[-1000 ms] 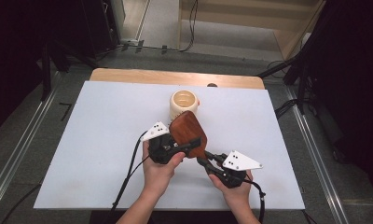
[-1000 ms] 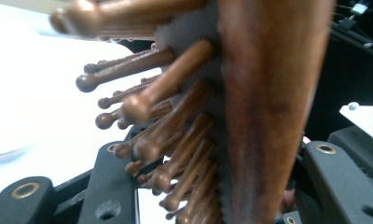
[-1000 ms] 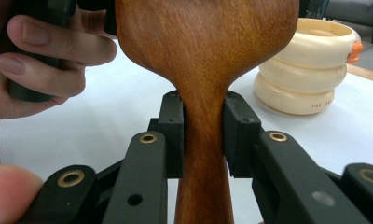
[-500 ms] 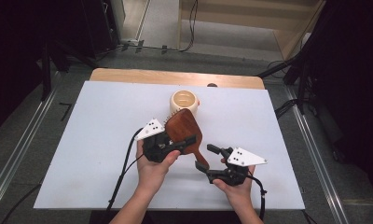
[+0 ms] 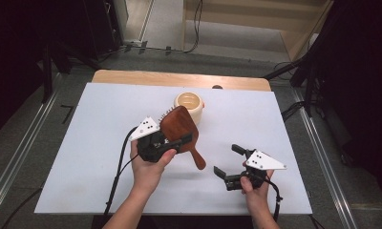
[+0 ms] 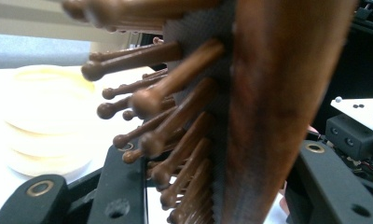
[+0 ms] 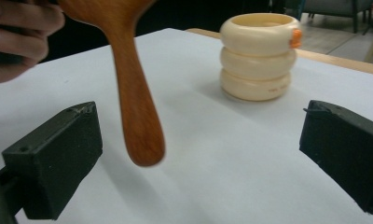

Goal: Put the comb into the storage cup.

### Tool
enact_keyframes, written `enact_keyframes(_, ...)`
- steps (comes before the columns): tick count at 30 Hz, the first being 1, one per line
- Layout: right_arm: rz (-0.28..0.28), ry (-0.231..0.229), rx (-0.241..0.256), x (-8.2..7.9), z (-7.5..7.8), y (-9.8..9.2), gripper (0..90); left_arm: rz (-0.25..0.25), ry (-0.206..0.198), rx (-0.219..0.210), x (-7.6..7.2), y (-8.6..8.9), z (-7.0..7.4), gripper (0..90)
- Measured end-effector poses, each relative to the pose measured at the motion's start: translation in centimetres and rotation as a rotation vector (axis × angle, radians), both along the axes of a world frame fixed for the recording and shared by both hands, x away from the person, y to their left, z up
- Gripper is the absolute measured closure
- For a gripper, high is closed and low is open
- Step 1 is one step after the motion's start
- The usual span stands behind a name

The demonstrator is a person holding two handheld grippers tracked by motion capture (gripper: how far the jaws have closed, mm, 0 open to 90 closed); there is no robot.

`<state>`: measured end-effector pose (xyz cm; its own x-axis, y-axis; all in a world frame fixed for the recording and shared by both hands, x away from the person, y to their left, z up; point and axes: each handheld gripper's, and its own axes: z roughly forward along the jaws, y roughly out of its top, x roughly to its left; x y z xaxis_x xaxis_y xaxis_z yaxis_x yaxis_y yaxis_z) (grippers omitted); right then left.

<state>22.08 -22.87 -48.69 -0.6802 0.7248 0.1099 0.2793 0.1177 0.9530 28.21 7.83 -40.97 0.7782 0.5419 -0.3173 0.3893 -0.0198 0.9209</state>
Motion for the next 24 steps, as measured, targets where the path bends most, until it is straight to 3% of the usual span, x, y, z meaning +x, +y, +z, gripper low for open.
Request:
enact_keyframes(8,-0.059,0.003,0.018,0.1,-0.4,-2.7,0.0,0.015,-0.012,0.009,0.5,0.7,0.6,55.4)
enact_keyframes(24,-0.111,0.003,-0.024,-1.1,-1.0,-6.2,0.0,0.034,-0.031,0.009,1.7,1.7,1.6,55.4)
